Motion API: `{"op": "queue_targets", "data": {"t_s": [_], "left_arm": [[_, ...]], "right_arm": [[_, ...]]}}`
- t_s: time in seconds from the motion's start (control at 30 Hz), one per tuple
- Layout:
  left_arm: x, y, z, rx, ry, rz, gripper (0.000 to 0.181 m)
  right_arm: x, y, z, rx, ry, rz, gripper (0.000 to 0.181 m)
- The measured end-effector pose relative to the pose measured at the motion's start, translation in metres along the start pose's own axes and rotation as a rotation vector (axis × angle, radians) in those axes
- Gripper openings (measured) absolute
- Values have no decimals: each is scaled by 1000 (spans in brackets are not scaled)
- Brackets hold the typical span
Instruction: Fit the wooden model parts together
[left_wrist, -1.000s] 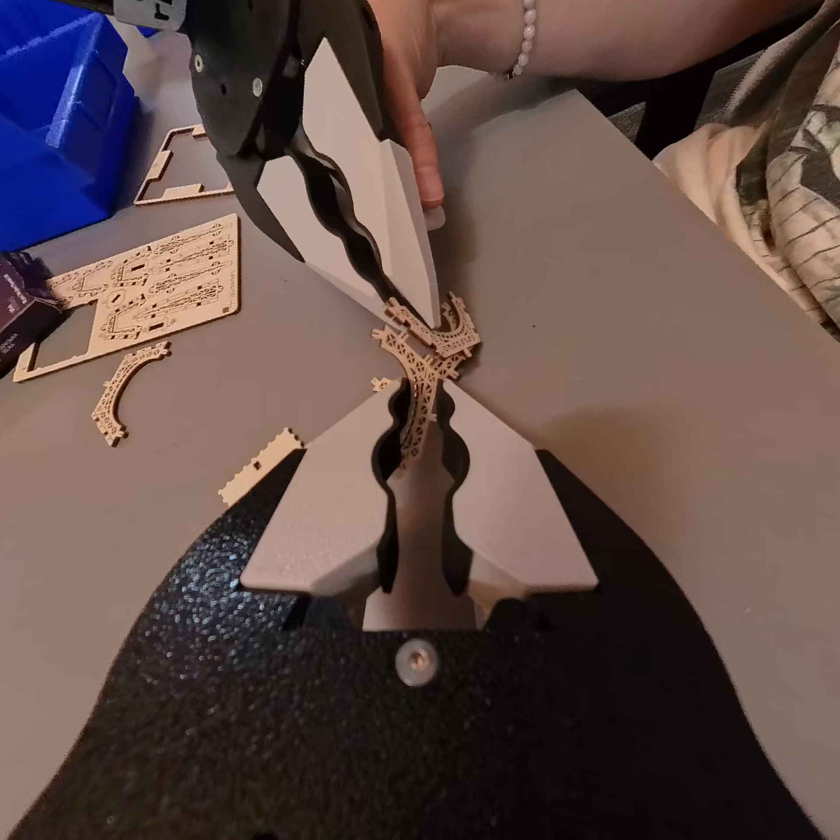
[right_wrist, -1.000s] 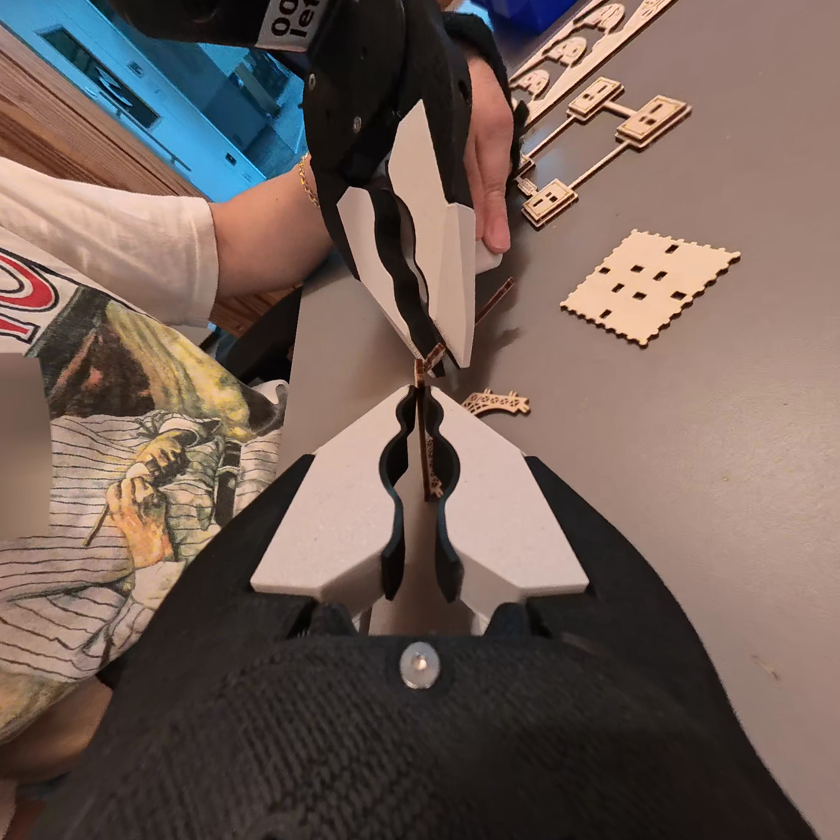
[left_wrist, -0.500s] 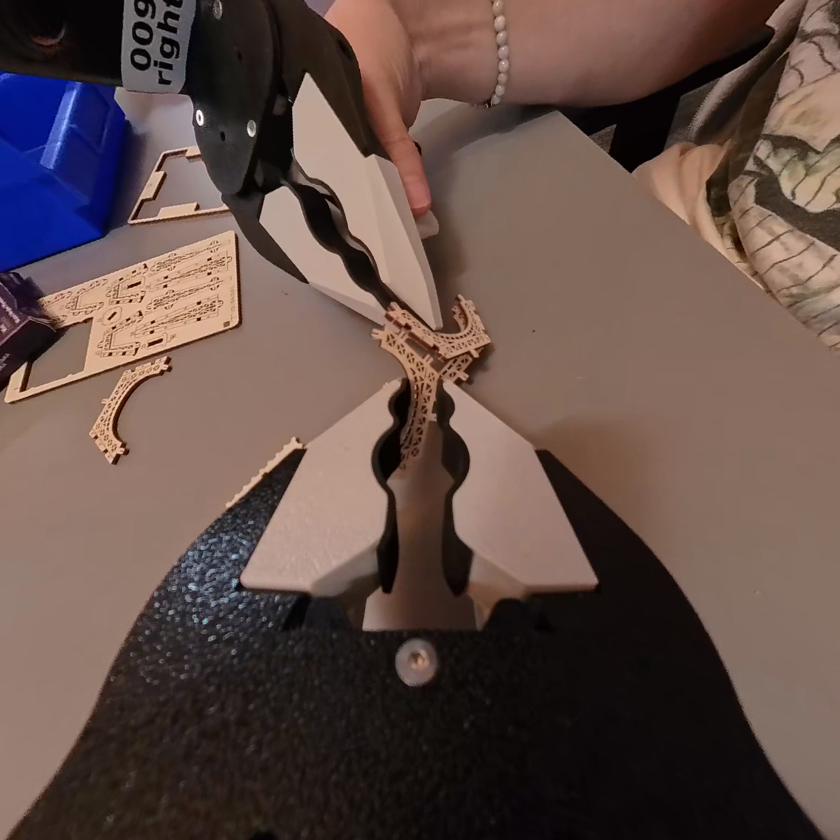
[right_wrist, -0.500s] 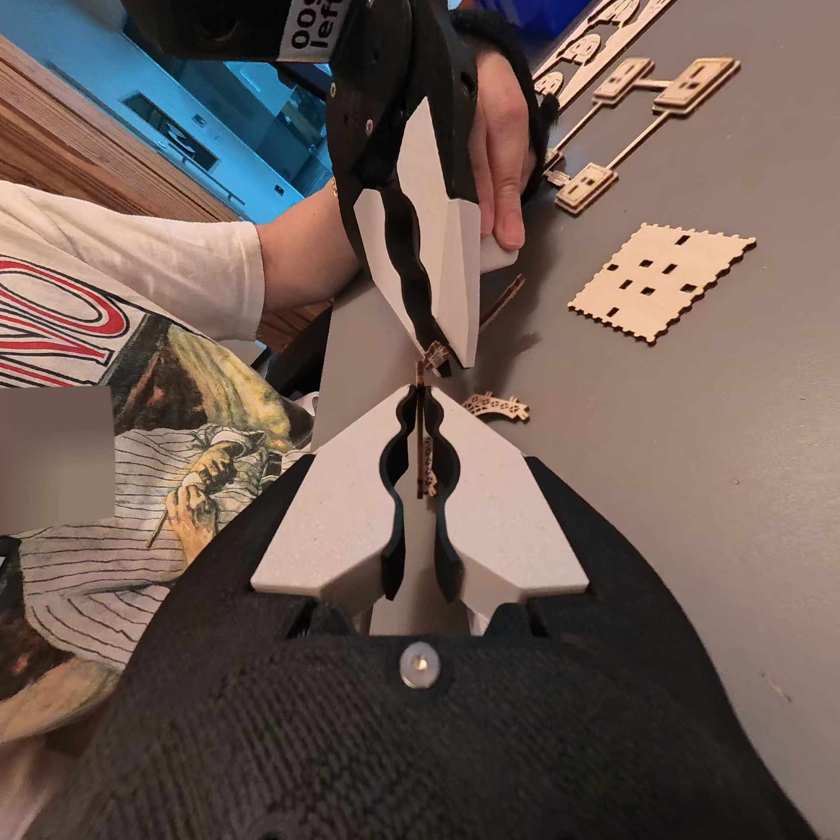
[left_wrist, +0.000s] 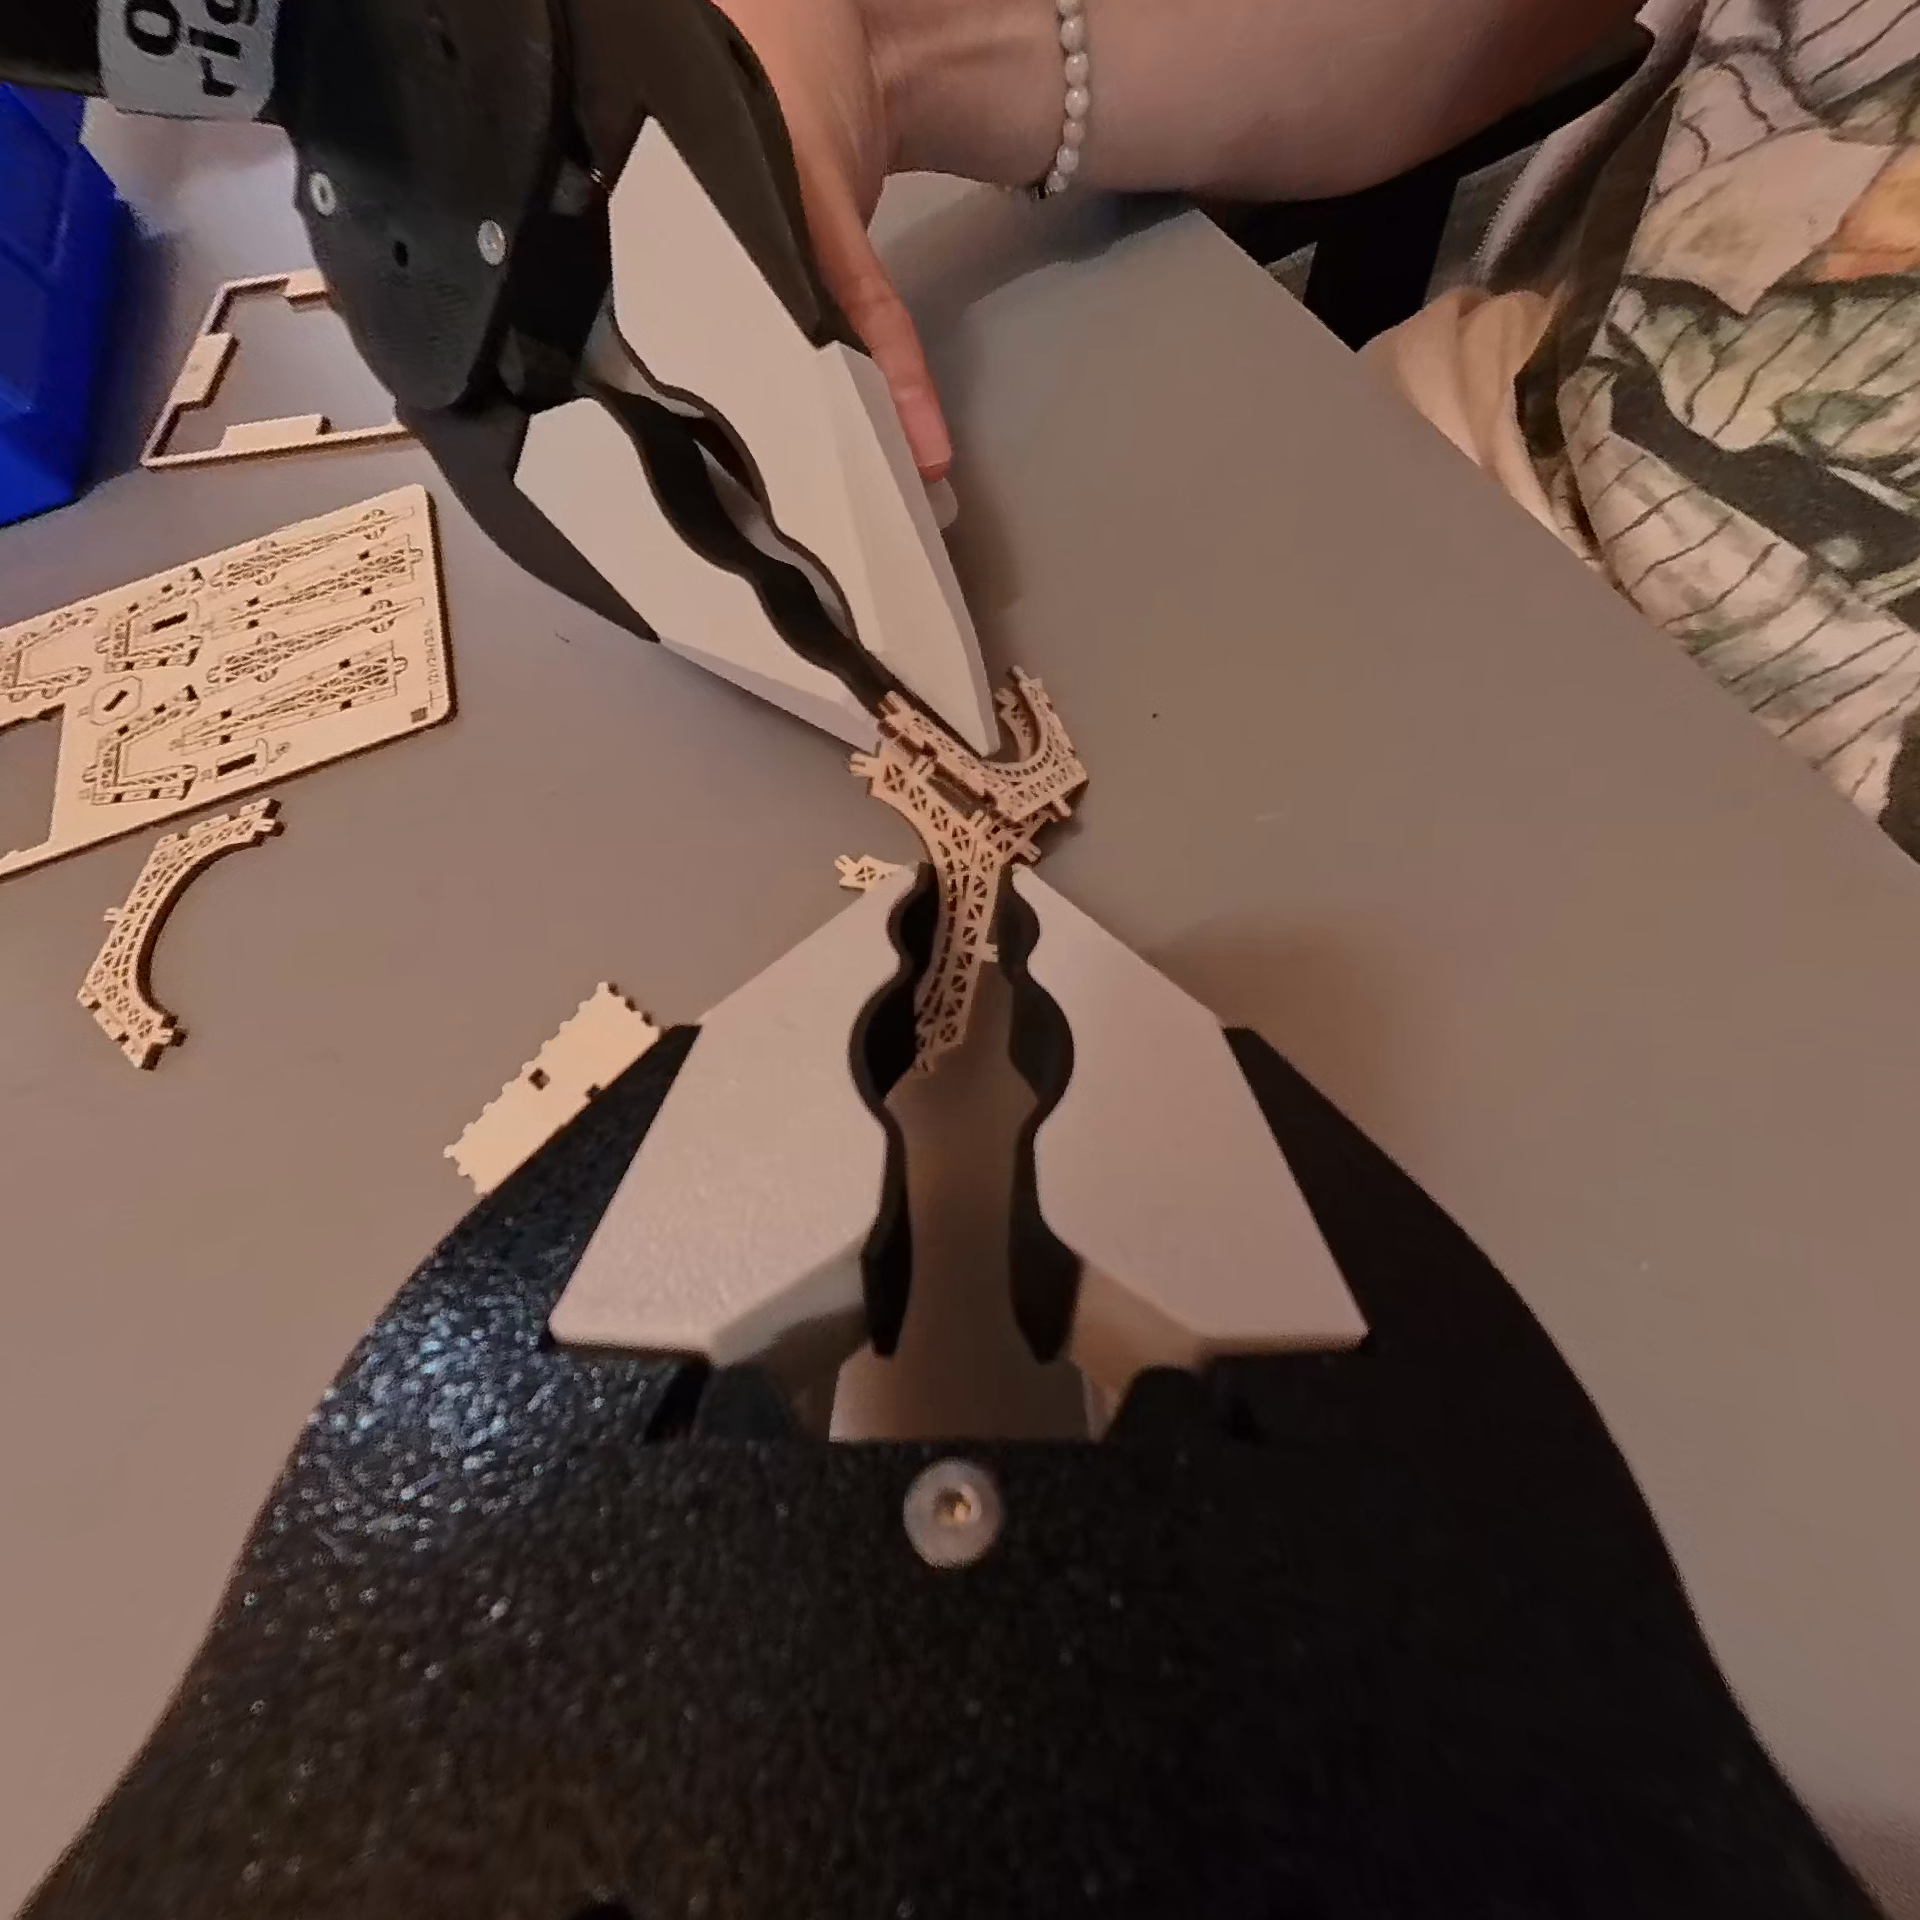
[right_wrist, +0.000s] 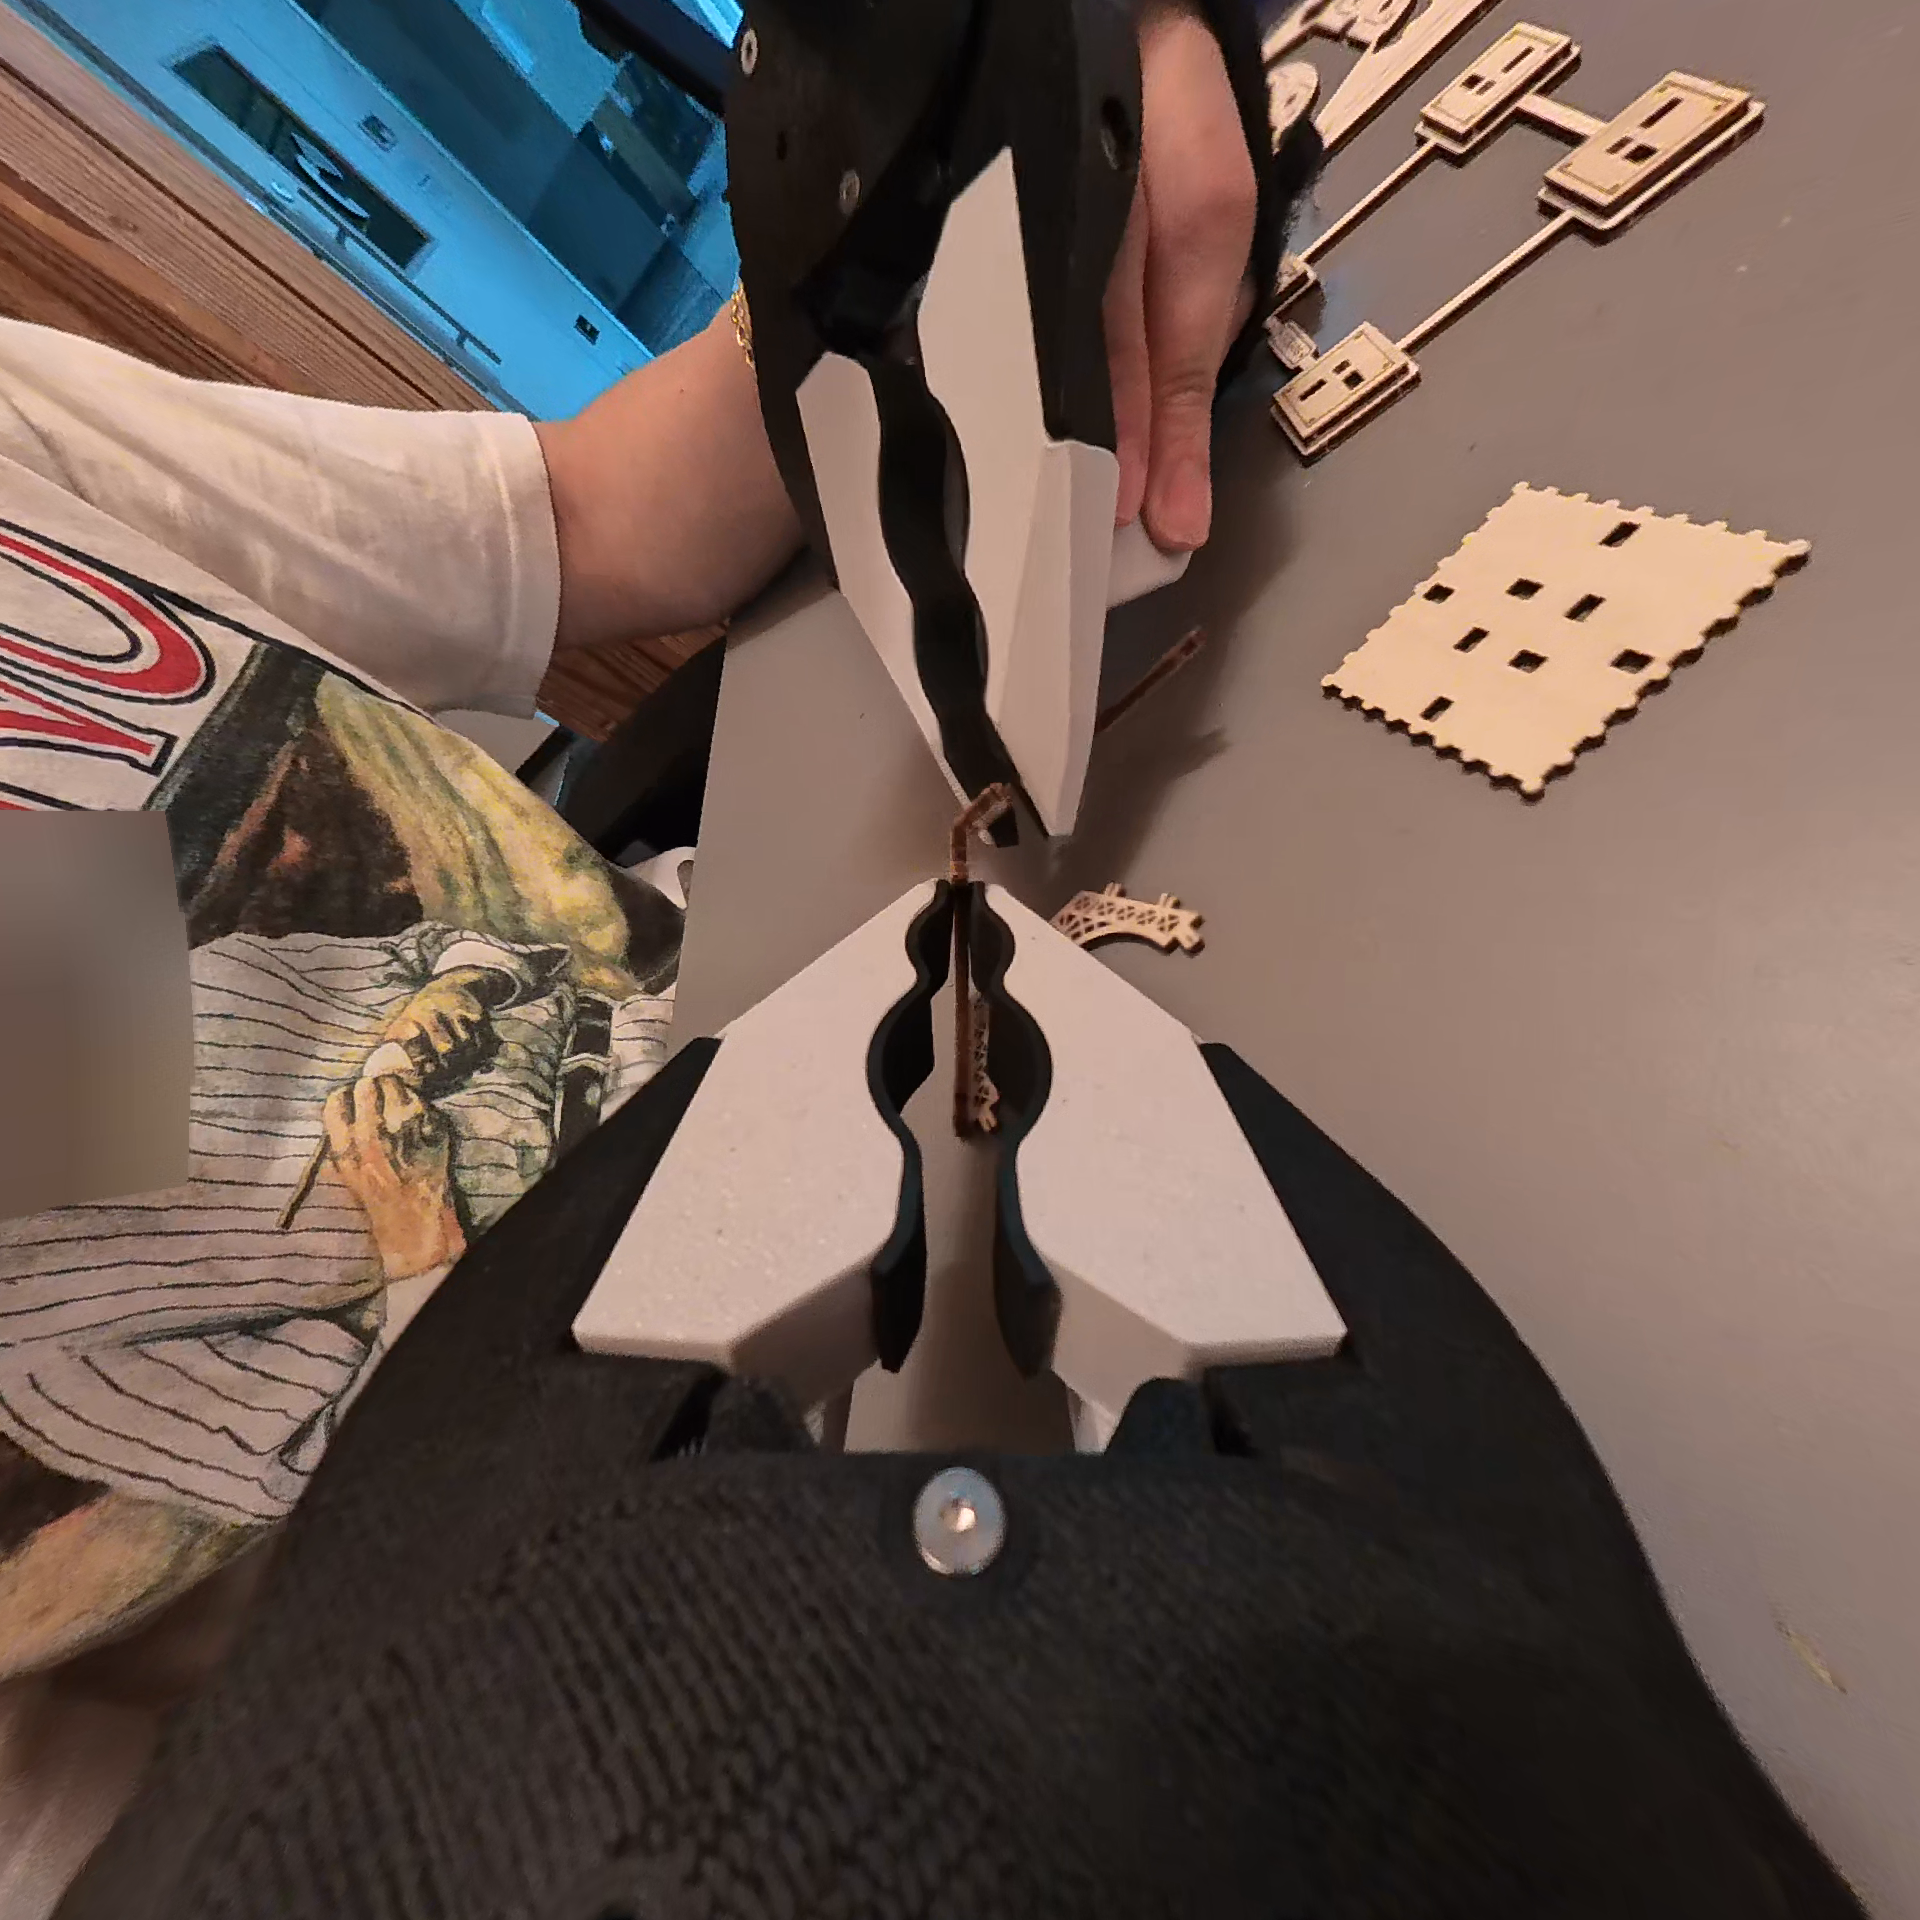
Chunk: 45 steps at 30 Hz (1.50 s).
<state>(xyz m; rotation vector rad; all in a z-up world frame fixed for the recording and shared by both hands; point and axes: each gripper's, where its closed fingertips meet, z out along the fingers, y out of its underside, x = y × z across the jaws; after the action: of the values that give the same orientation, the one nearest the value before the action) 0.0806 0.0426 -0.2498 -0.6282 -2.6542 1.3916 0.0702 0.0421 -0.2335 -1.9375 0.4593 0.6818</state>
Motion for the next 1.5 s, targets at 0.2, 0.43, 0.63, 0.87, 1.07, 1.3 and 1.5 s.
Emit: {"op": "queue_targets", "data": {"t_s": [0.2, 0.43, 0.63, 0.87, 1.07, 1.3, 1.5], "left_arm": [[1, 1, 1, -6, 14, -5, 9], [6, 0, 2, -12, 89, -22, 8], [12, -1, 0, -4, 138, -30, 9], [16, -1, -2, 2, 170, -34, 8], [15, -1, -1, -1, 163, -44, 8], [14, -2, 1, -5, 155, -60, 8], [14, -1, 2, -14, 99, -102, 8]], "right_arm": [[0, 1, 1, -8, -7, 4, 0], [-2, 2, 2, -22, -19, -1, 0], [-6, 4, 5, -47, -32, -36, 0], [-7, 5, 7, -56, -36, -46, 0], [-7, 5, 7, -60, -34, -55, 0], [-7, 5, 7, -59, -34, -56, 0], [-6, 4, 6, -52, -23, -62, 0]]}}
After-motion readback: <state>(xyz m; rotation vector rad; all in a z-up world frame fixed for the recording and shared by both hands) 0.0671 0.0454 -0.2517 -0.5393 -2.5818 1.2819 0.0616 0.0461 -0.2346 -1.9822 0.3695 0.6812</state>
